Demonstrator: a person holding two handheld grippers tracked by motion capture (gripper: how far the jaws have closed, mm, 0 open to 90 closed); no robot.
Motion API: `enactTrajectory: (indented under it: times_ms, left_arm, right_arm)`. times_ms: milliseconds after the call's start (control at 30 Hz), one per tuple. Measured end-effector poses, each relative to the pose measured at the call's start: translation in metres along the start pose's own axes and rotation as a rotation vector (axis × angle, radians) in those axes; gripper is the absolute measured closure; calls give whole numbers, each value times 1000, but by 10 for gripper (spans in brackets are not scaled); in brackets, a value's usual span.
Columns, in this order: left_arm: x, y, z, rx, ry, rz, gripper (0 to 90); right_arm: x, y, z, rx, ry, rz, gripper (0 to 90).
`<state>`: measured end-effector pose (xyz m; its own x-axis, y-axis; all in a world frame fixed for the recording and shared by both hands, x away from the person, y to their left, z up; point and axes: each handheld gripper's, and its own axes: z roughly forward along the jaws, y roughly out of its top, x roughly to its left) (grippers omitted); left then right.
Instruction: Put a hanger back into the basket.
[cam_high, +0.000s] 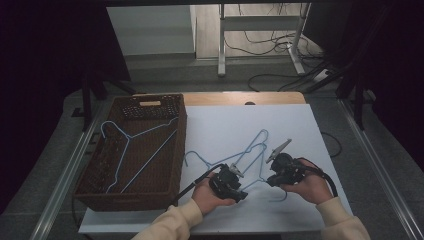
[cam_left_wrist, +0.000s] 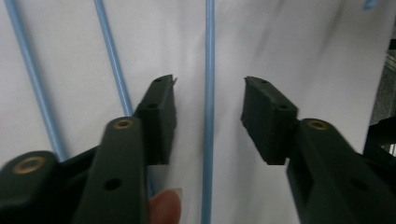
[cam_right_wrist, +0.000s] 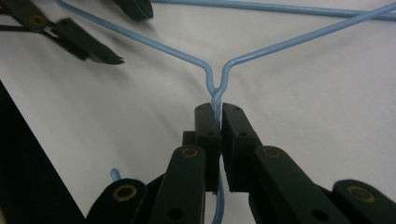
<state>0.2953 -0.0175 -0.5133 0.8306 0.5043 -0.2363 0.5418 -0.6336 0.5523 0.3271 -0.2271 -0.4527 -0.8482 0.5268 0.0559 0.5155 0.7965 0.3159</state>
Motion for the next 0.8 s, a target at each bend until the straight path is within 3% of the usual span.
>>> enactTrajectory:
  times_ms: [400, 533, 600, 633, 700, 767, 800]
  left_arm:
    - [0, 0, 4, 11, -20, 3, 850]
    - [2, 0, 1, 6, -24, -13, 857]
    - [3, 1, -3, -8, -23, -22, 859]
    - [3, 1, -4, -12, -21, -25, 859]
    - [3, 1, -9, -22, -14, -28, 860]
    - [3, 1, -13, -35, -12, -36, 861]
    - [3, 1, -18, -52, -12, -46, 861]
  right_arm:
    - [4, 4, -6, -23, 3, -13, 863]
    - [4, 4, -7, -43, 13, -7, 859]
    - [1, 3, -12, -97, 14, 12, 809]
    - [1, 3, -12, -97, 14, 12, 809]
    - [-2, 2, -17, -147, -5, 42, 712]
    - [-8, -1, -25, -230, -25, 96, 615]
    - [-17, -8, -36, -331, -43, 159, 548]
